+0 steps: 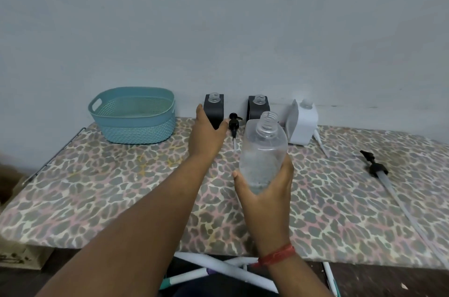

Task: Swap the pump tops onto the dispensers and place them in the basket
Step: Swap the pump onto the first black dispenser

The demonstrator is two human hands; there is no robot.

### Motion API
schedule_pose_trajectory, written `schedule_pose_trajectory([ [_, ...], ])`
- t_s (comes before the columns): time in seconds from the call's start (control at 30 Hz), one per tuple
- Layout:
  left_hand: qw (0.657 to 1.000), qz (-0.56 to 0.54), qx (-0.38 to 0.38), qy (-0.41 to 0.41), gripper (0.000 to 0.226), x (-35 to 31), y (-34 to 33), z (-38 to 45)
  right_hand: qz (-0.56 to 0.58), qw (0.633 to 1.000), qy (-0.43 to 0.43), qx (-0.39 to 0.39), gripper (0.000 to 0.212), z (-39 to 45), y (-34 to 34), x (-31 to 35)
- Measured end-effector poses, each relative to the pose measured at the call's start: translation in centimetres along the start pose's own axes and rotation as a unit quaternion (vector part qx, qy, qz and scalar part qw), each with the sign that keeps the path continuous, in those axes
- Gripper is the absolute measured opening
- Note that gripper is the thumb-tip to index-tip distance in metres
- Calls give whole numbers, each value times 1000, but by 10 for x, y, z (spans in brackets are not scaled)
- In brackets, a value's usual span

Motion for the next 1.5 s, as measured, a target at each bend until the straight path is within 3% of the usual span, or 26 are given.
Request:
schedule_pose_trajectory([
  [0.1,1000,-16,-18,-17,61,-3,0,-4,7,1000,-4,-19,86,0,-4,0],
  [0.27,999,-36,-19,-23,45,-5,16,-27,19,999,-18,-30,78,1,-3,4],
  [0.8,995,-1,9,-104,45,-43,69,-179,-89,995,42,7,76,-4,59,22],
  [0.97,997,4,20,-79,47,-44,58,-206,-166,982,75,42,77,1,86,14],
  [1.23,999,-6,16,-43,63,-34,44,-221,-244,962,95,77,81,13,114,-4],
  [1.5,997,-16,53,-60,112,-41,55,-196,-340,915,179,125,81,32,128,-9],
])
Point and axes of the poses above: each hand's wrist, its own z-axis towards the middle knuckle, its own y-axis out of the back of the hand, x = y × z, the point moved 1 cm from there along z, towards the middle knuckle, and after that the axes turned 2 degrees about y, right-handed, at the moved point
